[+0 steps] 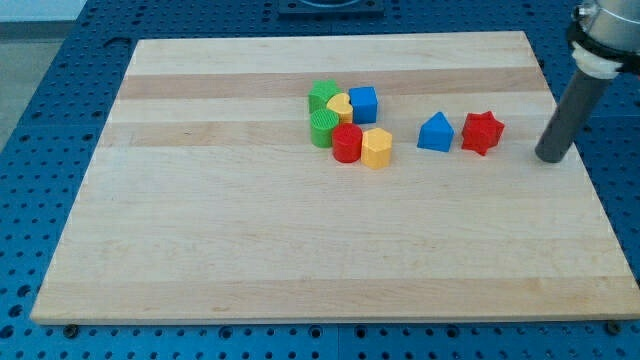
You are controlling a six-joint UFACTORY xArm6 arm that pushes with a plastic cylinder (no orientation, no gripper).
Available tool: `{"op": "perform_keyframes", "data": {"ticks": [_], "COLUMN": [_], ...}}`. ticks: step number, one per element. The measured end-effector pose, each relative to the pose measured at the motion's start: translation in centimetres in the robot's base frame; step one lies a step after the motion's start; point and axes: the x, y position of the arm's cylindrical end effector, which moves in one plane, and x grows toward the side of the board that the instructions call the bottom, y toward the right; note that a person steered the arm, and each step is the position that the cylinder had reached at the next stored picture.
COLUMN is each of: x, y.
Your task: Push the red star a little bit upside
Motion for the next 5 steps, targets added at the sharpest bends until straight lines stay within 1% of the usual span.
{"op": "perform_keyframes", "data": {"ticks": [1, 2, 5], "x": [0.0, -1.3, -5.4], "y": [-2.5, -3.3, -3.3]}}
